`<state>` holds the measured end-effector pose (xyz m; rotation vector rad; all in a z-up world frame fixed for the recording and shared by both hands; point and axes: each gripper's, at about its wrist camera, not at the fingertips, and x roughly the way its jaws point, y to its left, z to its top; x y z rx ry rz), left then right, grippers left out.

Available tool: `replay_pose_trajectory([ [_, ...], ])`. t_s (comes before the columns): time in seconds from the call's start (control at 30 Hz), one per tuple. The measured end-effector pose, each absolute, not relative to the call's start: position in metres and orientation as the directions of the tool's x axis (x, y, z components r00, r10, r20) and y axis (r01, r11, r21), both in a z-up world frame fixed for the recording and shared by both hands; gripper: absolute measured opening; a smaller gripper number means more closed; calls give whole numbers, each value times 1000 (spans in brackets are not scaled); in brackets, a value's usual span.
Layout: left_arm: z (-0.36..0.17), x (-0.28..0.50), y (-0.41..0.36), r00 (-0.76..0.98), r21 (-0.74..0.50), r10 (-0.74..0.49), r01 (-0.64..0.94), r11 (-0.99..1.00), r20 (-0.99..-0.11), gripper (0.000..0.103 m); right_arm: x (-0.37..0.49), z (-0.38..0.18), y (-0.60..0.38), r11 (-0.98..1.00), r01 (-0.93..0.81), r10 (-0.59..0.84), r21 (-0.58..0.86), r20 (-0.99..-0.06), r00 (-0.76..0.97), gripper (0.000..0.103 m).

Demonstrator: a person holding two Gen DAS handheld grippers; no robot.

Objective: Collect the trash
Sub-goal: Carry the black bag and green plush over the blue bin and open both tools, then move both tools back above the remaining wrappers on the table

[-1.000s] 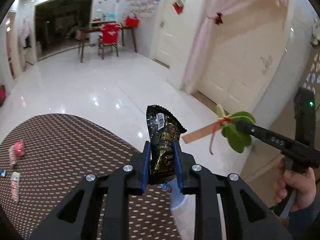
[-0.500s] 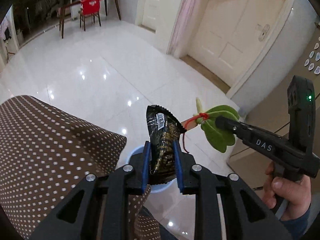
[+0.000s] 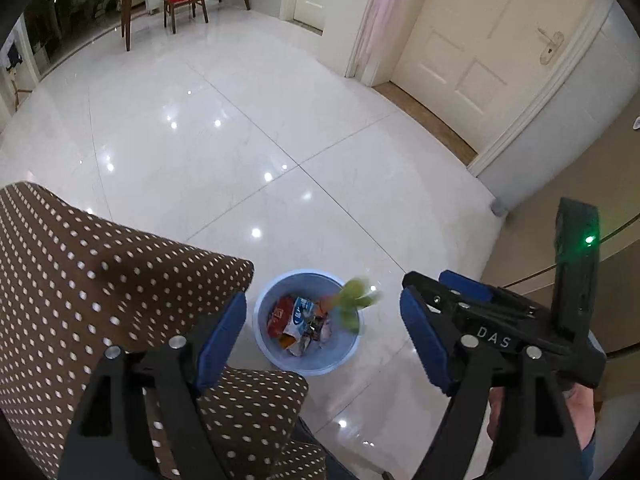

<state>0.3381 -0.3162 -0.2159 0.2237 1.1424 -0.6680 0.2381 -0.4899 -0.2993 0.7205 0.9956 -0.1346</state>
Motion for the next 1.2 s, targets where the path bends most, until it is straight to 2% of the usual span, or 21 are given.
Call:
replay_pose_trajectory([
  [0.03,-213,339,-315,261,-158,-374,592,791,-890,82,237,-300,-490,763,421,211,491,-805,555,76],
  [0.1,-208,340,-305,281,-151,-374,586,796,-884,85,238,-303,-492,762,426,207,488,-807,554,92],
  [0.17,-203,340,-300,302,-145,-373,575,805,-877,89,236,-303,-495,760,436,198,481,-811,550,96],
  [0.37,-183,330,-286,336,-145,-390,569,810,-857,89,238,-297,-487,785,458,140,418,-839,526,97],
  [0.7,-146,310,-257,398,-164,-452,579,799,-798,89,237,-258,-467,813,415,112,407,-810,575,97],
  [0.97,-120,296,-230,467,-133,-459,577,806,-756,89,238,-215,-448,839,367,94,401,-772,629,97],
  [1.2,-102,290,-187,506,-155,-470,544,825,-723,89,242,-171,-420,871,298,87,390,-720,689,97],
])
